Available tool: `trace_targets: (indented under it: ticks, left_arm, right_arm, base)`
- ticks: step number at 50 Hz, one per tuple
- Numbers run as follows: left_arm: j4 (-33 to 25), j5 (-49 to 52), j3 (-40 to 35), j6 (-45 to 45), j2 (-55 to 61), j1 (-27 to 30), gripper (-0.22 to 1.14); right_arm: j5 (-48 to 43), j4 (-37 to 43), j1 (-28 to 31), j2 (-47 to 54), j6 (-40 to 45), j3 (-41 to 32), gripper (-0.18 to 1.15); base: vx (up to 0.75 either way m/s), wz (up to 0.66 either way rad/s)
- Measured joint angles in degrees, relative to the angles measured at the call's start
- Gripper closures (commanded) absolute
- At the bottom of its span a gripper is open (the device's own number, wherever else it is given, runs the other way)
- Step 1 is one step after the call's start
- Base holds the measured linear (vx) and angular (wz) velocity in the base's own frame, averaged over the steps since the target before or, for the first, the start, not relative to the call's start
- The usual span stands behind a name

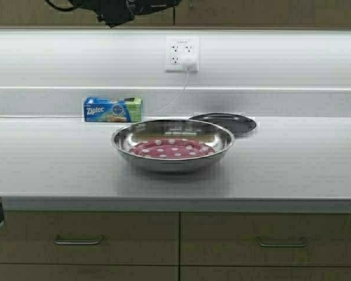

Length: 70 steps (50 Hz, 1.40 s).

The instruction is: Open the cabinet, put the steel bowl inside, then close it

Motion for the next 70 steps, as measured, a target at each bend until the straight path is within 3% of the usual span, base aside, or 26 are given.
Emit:
trace_targets:
  ticks: [23,33,40,46,49,53,60,70]
  left_arm:
    - [-2.81,-2.72,-12.13,0.18,9.4,1.41,-0.1]
    - [-2.99,-2.99,-14.85,0.18,10.81,1.41,-0.06]
    - [-3.43,-2.99,-15.82,0.18,11.51,1.41,0.19]
    - [-3.25,-2.55,-17.23,0.26,12.3,2.55,0.61]
    - [-3.43,-1.67,-17.84,0.44,12.74,2.2,0.84]
    - [-3.43,-0.53,-18.02,0.62,12.83,2.46,0.99]
    - [-3.25,1.85,-17.4,0.62,12.04,2.55,0.87]
    - [-2.72,2.99,-8.44,0.62,5.19,2.11,0.88]
  right_arm:
    - [1.32,0.44,-2.37,8.09,-0.26,-10.46,-0.06]
    - [1.32,0.53,-2.72,8.44,-0.26,-11.34,0.06]
    - [1.41,0.44,-2.46,8.96,-0.35,-12.13,0.42]
    - [1.76,0.44,-2.64,9.49,-0.53,-12.74,0.85]
    - [1.85,0.7,-2.55,9.49,-0.97,-12.74,1.0]
    - [2.02,0.7,-2.64,9.49,-1.05,-12.83,0.94]
    - [2.29,0.79,-2.81,9.23,-1.05,-12.39,0.9]
    - [2.81,0.79,-1.58,3.78,-0.97,-5.1,0.9]
  base:
    - [0.03,0.0]
    - [0.01,0.0]
    - [0.0,0.0]
    - [0.0,0.0]
    - [0.0,0.0]
    - [0.0,0.0]
    - [0.0,0.0]
    - [0.0,0.0]
